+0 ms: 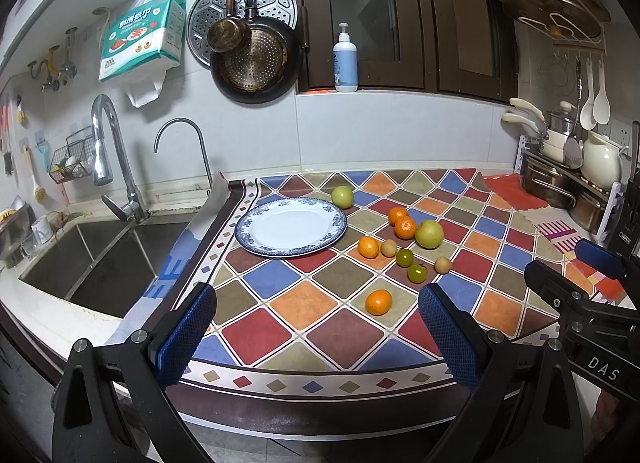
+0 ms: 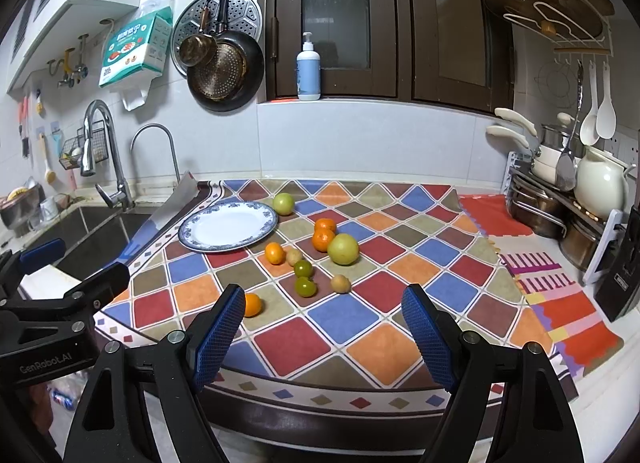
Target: Organize fruits
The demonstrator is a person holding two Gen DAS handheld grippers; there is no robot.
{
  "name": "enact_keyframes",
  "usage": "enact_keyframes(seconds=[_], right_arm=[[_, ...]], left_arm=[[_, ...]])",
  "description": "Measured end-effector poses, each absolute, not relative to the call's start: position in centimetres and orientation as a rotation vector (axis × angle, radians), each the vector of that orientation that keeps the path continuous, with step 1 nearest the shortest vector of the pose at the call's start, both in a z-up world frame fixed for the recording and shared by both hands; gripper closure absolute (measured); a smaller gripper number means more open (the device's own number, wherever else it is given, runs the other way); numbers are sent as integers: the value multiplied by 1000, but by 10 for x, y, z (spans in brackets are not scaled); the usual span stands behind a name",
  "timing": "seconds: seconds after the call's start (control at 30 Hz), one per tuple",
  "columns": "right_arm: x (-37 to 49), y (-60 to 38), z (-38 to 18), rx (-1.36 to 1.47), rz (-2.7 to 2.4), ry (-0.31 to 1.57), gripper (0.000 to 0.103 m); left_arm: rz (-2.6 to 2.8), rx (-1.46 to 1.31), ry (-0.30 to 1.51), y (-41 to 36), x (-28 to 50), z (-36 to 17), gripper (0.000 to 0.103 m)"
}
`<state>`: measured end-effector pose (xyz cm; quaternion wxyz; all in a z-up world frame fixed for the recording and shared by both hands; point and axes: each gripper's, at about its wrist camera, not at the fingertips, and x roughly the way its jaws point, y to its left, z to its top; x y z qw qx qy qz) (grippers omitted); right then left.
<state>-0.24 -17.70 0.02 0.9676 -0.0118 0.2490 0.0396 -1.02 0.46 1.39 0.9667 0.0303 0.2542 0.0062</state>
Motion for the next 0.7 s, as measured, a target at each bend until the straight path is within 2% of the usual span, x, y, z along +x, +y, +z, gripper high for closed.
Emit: enact_keyframes(seconds=[0.7], right_arm=[[-2, -177, 0, -22, 82, 507, 22]], left_arm=[[12, 61, 513, 5, -10, 13, 0]])
